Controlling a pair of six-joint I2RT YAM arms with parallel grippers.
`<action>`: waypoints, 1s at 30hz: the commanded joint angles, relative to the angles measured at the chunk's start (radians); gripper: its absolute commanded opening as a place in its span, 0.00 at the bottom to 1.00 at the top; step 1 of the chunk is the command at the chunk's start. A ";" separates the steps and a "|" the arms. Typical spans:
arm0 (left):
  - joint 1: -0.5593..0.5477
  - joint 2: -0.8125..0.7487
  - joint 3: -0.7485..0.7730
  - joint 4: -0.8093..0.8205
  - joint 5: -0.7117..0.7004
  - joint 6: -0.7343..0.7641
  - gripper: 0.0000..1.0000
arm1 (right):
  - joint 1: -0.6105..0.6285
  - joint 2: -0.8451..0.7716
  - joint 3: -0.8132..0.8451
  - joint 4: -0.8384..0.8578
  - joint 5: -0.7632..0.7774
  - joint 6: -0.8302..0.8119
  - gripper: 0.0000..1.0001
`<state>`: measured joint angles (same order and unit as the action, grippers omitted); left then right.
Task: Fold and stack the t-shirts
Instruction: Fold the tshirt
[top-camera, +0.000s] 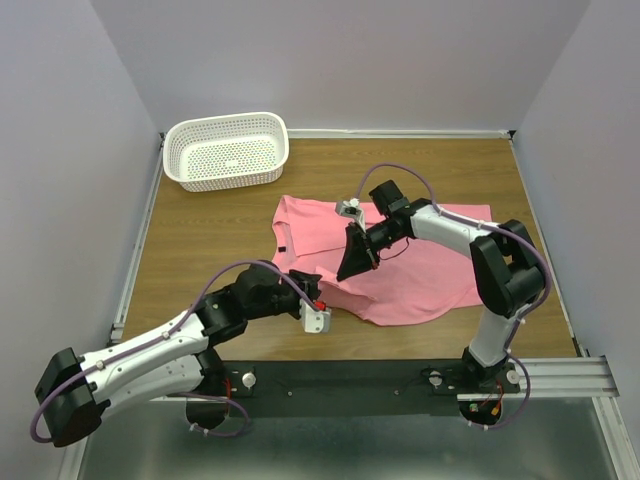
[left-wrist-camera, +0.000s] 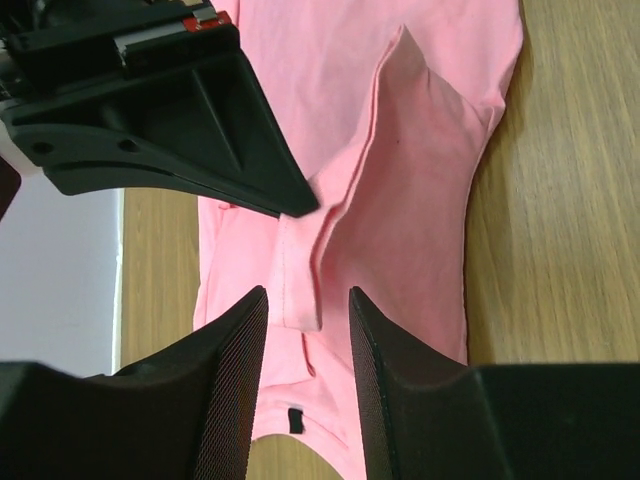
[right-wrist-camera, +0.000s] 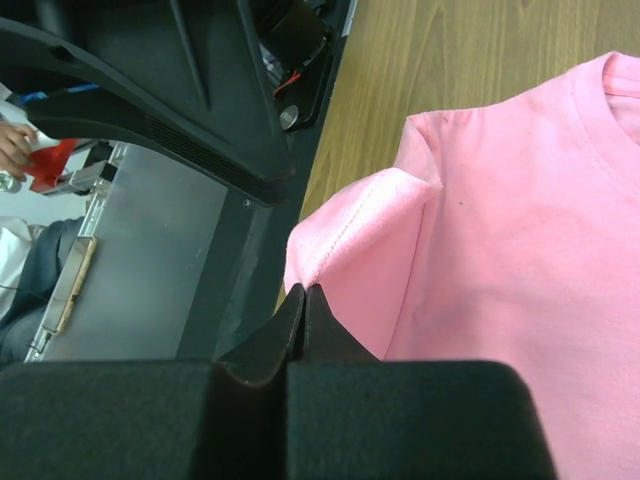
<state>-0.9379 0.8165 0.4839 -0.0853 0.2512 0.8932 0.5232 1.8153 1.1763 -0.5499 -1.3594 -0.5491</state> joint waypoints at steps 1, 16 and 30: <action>-0.018 0.018 -0.036 0.050 -0.062 0.035 0.47 | -0.009 0.029 0.026 -0.027 -0.056 0.008 0.01; -0.062 0.130 -0.068 0.254 -0.302 0.049 0.47 | -0.009 0.038 0.023 -0.038 -0.079 0.009 0.01; -0.067 0.085 -0.087 0.254 -0.267 0.038 0.27 | -0.017 0.049 0.032 -0.045 -0.093 0.015 0.01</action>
<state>-0.9974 0.9192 0.4164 0.1410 -0.0185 0.9352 0.5159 1.8427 1.1774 -0.5739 -1.4082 -0.5407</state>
